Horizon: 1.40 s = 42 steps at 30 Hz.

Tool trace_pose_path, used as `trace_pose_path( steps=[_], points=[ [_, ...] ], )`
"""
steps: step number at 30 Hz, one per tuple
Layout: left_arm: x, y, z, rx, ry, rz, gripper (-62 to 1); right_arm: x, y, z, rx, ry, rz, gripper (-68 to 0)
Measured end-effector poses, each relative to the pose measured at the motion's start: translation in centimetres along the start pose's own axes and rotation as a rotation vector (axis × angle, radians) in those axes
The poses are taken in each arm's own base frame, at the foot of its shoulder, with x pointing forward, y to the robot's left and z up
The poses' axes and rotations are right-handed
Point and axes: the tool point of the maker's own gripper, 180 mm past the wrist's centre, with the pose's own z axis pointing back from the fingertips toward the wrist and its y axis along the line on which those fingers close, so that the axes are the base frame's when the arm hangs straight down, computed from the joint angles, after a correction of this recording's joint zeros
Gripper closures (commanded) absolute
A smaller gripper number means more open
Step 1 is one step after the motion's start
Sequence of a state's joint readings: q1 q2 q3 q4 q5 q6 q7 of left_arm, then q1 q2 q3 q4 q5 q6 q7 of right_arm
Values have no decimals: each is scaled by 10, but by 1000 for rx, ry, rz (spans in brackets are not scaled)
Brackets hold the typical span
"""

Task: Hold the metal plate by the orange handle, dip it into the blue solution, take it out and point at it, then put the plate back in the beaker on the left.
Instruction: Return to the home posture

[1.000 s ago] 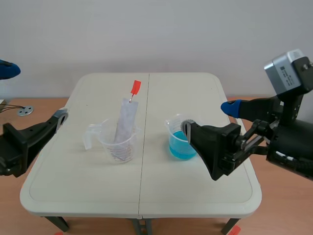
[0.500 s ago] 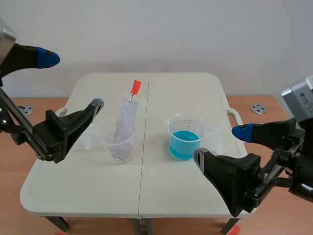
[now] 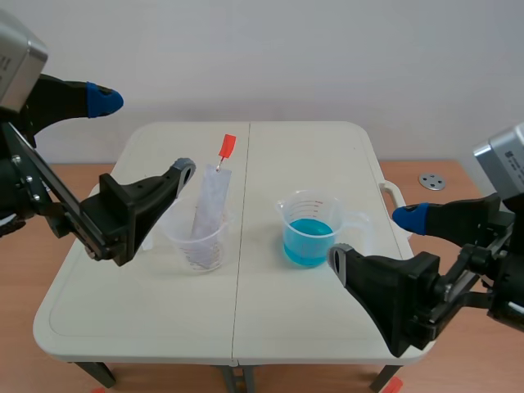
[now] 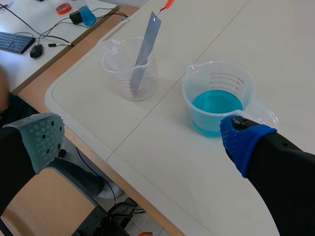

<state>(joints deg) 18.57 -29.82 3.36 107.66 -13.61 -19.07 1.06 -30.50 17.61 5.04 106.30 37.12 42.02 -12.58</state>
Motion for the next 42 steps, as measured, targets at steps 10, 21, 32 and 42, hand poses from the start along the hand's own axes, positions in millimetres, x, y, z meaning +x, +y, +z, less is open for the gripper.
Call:
trace_pose_path(
  steps=[10, 21, 32, 42],
  points=[
    [-7, 0, 0, 0, 38, 0, -623, -3, 0, 0, 0, 16, 2, -663],
    [-8, 0, 0, 0, 46, 0, -623, -6, 0, 0, 0, 35, 2, -663],
    [-8, 0, 0, 0, 46, 0, -623, -7, 0, 0, 0, 39, 2, -663],
    [-11, 0, 0, 0, 59, -1, -623, -7, 0, 0, 0, 40, 2, -663]
  ],
)
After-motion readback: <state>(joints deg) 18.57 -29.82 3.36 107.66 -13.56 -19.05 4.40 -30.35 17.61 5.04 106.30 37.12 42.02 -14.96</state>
